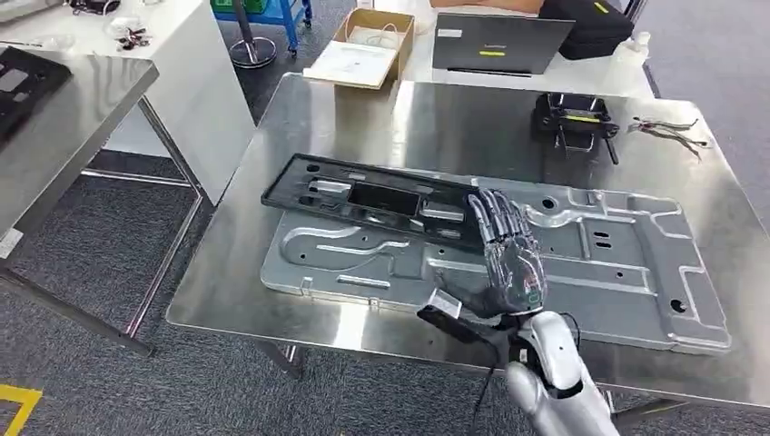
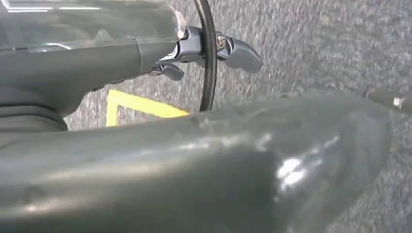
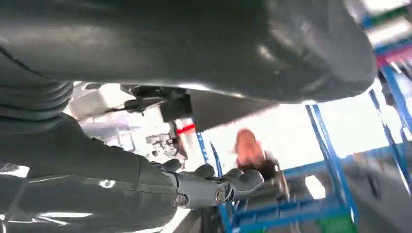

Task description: Take the parts from the cabinet and place them on the table.

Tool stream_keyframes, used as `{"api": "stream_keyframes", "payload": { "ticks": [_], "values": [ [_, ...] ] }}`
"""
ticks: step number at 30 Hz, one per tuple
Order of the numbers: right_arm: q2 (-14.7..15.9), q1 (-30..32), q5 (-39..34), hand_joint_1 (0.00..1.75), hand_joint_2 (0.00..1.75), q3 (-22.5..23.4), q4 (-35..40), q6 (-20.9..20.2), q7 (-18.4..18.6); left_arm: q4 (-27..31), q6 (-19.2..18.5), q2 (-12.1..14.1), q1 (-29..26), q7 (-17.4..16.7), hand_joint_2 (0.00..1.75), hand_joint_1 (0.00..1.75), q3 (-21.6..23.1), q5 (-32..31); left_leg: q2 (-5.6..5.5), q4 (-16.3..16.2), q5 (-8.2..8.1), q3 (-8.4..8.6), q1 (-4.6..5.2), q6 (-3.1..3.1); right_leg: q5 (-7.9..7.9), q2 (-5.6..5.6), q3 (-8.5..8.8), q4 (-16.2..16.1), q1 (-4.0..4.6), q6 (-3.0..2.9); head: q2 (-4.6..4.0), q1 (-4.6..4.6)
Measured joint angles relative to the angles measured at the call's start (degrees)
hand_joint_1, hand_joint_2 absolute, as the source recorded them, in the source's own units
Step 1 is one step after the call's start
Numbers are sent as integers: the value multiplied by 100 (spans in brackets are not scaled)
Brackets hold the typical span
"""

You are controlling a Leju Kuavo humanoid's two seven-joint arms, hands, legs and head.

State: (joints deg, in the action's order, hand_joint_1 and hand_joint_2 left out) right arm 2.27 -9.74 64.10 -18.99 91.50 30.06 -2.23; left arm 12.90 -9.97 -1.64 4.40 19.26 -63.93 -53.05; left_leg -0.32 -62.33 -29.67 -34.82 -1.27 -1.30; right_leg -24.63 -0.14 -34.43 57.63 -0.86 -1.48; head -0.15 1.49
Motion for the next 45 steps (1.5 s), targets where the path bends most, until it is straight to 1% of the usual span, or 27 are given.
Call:
{"api": "stream_keyframes", "payload": {
  "ticks": [2,4,5,7,8,13,14,15,17,18,19,21,22,23,24,25,28,29,31,33,34,36,38,39,40,44,45],
  "values": [
    [-164,345,-457,0,0,-4,271,295,-282,0,11,-13,0,22,0,0,-28,15,0,-912,-532,-316,-1,-32,31,-26,-59,9,40,-44,0,-2],
    [-319,702,-1183,0,0,-15,553,548,-746,0,28,-31,-19,48,0,0,-59,24,0,-1304,-672,-372,0,-30,66,-39,-131,41,74,-58,0,0],
    [-382,887,-1511,0,0,-17,677,618,-934,0,37,-39,-25,52,0,0,-76,26,0,-1106,-570,-211,1,-17,82,-41,-173,67,84,-55,0,-2],
    [-541,1223,-2186,0,0,-17,993,755,-1393,0,74,-63,-26,70,0,0,-127,44,0,-132,-202,420,3,27,109,-34,-265,137,91,-35,0,0],
    [-601,1395,-2376,0,0,-15,1141,834,-1572,0,85,-70,-16,83,0,0,-157,70,-3,385,-144,759,9,61,130,-32,-293,171,90,-16,0,-2],
    [-780,2054,-2765,0,0,29,1608,946,-2039,0,96,-126,-34,98,0,0,-260,118,-4,497,44,667,74,191,330,-15,-293,99,96,174,0,-2],
    [-791,2172,-2841,0,0,66,1665,935,-2100,0,98,-166,-23,101,0,0,-289,127,53,536,149,617,35,223,209,24,-338,158,62,201,0,0],
    [-822,2264,-2926,0,0,90,1707,906,-2153,0,101,-175,-17,101,0,0,-310,129,50,543,215,538,30,290,-128,22,-422,346,65,215,0,-4],
    [-874,2411,-3084,0,0,138,1752,878,-2227,0,101,-197,-30,103,0,0,-334,144,63,540,338,389,30,309,-853,19,-614,1130,41,261,0,-4],
    [-900,2480,-3156,0,0,171,1757,856,-2271,0,103,-208,-38,105,0,0,-354,151,77,534,402,293,32,301,-1069,19,-680,1530,34,283,0,-4],
    [-930,2550,-3229,0,0,216,1757,815,-2309,0,103,-219,-41,105,0,0,-367,155,81,526,464,198,31,288,-1089,19,-662,1762,24,302,0,-4],
    [-970,2659,-3304,0,0,282,1763,788,-2356,0,103,-240,-44,107,0,0,-411,162,89,500,569,39,28,258,-754,16,-305,1537,-2,316,0,-2],
    [-987,2689,-3328,0,0,302,1776,782,-2367,0,103,-251,-43,107,0,0,-430,164,91,478,613,-38,24,236,-547,15,44,1116,-8,308,0,-2],
    [-1003,2711,-3339,0,0,324,1794,751,-2373,0,103,-262,-39,107,0,0,-446,168,91,446,653,-90,20,207,-493,15,457,582,-9,295,0,-4],
    [-1018,2727,-3355,0,0,345,1805,736,-2376,0,105,-262,-37,107,0,0,-448,175,89,425,677,-119,26,179,-626,19,763,177,-2,271,0,-2],
    [-1031,2757,-3374,0,0,391,1811,705,-2393,0,107,-273,-40,116,0,0,-457,194,81,403,726,-131,39,130,-741,29,921,-128,34,216,0,2],
    [-1071,2877,-3446,0,0,509,1811,650,-2437,2,120,-280,-44,118,0,0,-485,194,80,471,880,-118,29,8,-635,21,831,-100,75,94,0,-2],
    [-1086,2899,-3460,0,0,538,1809,631,-2443,0,125,-280,-62,118,0,0,-494,194,69,453,876,-142,14,-15,-555,4,780,-141,31,37,0,0],
    [-1138,2930,-3499,0,0,612,1807,583,-2456,2,129,-284,-81,129,0,0,-505,194,65,42,233,-315,-6,-38,-412,-15,596,-133,36,-84,0,2],
    [-1186,3008,-3553,0,0,728,1787,561,-2463,2,140,-286,-76,136,0,0,-507,192,66,-839,-464,-505,-4,-69,-268,-24,406,-128,69,-95,0,2],
    [-1202,3040,-3582,0,0,789,1776,519,-2469,2,144,-286,-78,142,0,0,-511,192,66,-1211,-546,-535,-4,-75,-196,-29,306,-111,85,-95,0,2],
    [-1259,3084,-3685,0,0,958,1739,340,-2507,2,144,-286,-80,149,0,0,-538,192,66,-1340,-214,-349,-2,-49,-73,-31,95,-54,108,-87,0,2],
    [-1331,3110,-3739,0,0,1139,1689,222,-2559,2,138,-288,-75,153,0,0,-566,184,64,-610,139,280,11,24,36,-31,-107,7,131,-67,0,2],
    [-1359,3112,-3763,0,0,1208,1669,174,-2570,6,136,-286,-63,155,0,0,-579,181,57,-54,41,713,30,79,89,-29,-159,52,128,-52,0,2],
    [-1388,3124,-3798,0,0,1268,1652,117,-2572,18,136,-280,-46,157,0,0,-586,175,60,506,-222,1092,83,119,117,-23,-196,85,155,-12,0,4],
    [-1614,3138,-3958,0,0,1776,1378,-397,-2669,15,138,-295,-66,168,0,0,-612,142,61,691,-73,1037,99,217,353,-57,-196,13,143,135,0,-2],
    [-1670,3134,-3962,0,0,1972,1275,-504,-2734,17,147,-321,-47,168,0,0,-623,129,103,701,11,955,73,251,191,-12,-260,82,99,167,0,0]
  ]
}}
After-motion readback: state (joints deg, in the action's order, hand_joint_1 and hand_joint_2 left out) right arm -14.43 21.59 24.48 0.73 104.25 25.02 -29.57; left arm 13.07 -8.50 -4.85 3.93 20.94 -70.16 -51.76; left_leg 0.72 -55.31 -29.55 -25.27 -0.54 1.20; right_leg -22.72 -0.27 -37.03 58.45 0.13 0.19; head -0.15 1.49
